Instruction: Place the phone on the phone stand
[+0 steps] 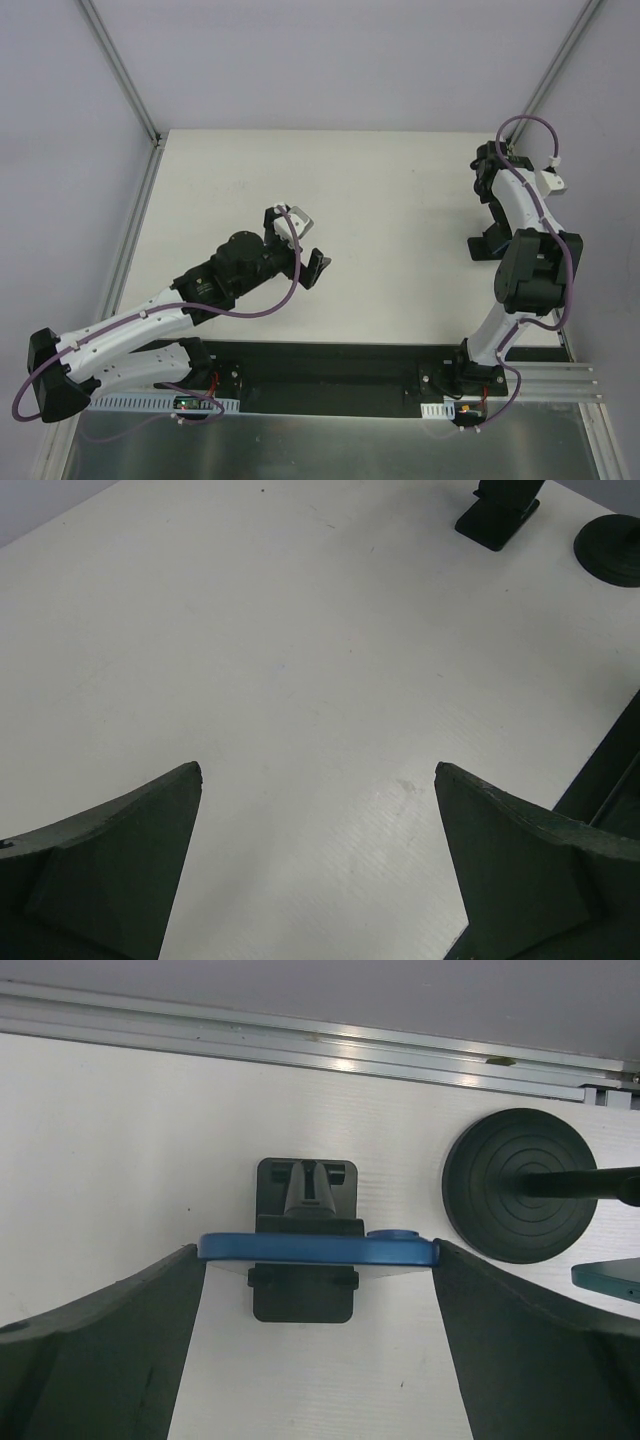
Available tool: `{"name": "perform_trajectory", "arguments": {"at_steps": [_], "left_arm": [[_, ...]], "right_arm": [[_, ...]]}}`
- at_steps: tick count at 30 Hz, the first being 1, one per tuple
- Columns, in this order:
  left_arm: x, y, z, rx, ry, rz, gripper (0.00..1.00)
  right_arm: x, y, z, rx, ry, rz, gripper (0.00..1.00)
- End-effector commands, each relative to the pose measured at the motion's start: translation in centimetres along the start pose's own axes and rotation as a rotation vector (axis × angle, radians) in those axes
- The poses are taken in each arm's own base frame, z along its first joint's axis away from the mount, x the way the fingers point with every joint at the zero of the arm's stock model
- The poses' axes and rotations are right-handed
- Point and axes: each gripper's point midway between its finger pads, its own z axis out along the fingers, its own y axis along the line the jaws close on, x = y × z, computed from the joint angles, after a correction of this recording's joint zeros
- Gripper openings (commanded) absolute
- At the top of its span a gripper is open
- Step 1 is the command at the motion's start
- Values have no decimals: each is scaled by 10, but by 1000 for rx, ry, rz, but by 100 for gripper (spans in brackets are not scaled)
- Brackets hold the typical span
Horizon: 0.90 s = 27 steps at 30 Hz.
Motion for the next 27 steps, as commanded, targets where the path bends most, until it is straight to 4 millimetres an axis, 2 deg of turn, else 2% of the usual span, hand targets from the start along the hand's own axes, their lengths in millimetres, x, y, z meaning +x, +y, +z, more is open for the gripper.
{"name": "perform_trajectory", "arguments": {"at_steps": [1, 9, 13, 15, 16, 17, 18, 19, 20, 21, 22, 23, 24, 25, 27], "left_arm": [[-23, -9, -11, 42, -77, -35, 99], [-52, -24, -33, 132, -161, -116, 99], [-56, -29, -44, 161, -181, -164, 99], [-57, -30, -50, 173, -192, -191, 99], [-57, -30, -52, 174, -195, -202, 99], [-60, -30, -56, 177, -207, -214, 99], [-61, -31, -59, 181, -211, -235, 99], [-61, -31, -62, 182, -211, -246, 99], [-66, -30, -68, 185, -232, -260, 99], [-69, -30, -71, 181, -240, -289, 99], [-72, -28, -74, 173, -252, -306, 99], [-78, -27, -81, 176, -275, -318, 99], [-85, -26, -85, 177, -295, -334, 99], [-90, -26, -89, 179, -310, -339, 99], [-109, -24, -102, 184, -362, -334, 99]], "right_arm": [[-18, -4, -17, -44, -35, -58, 97], [-45, -25, -39, -93, -71, -149, 97], [-59, -33, -65, -153, -107, -197, 97], [-53, -27, -86, -231, -137, -288, 97], [-54, -26, -101, -288, -155, -312, 97], [-43, -9, -126, -403, -177, -368, 97], [-30, -5, -140, -488, -174, -493, 97], [-27, -6, -161, -578, -185, -540, 97], [-11, 2, -194, -719, -201, -606, 97], [16, 2, -209, -842, -159, -708, 97], [15, -7, -233, -969, -185, -768, 97], [29, -13, -258, -1086, -171, -806, 97], [39, -22, -272, -1179, -134, -827, 97], [31, -39, -286, -1266, -144, -794, 97], [32, -61, -307, -1402, -141, -770, 96]]}}
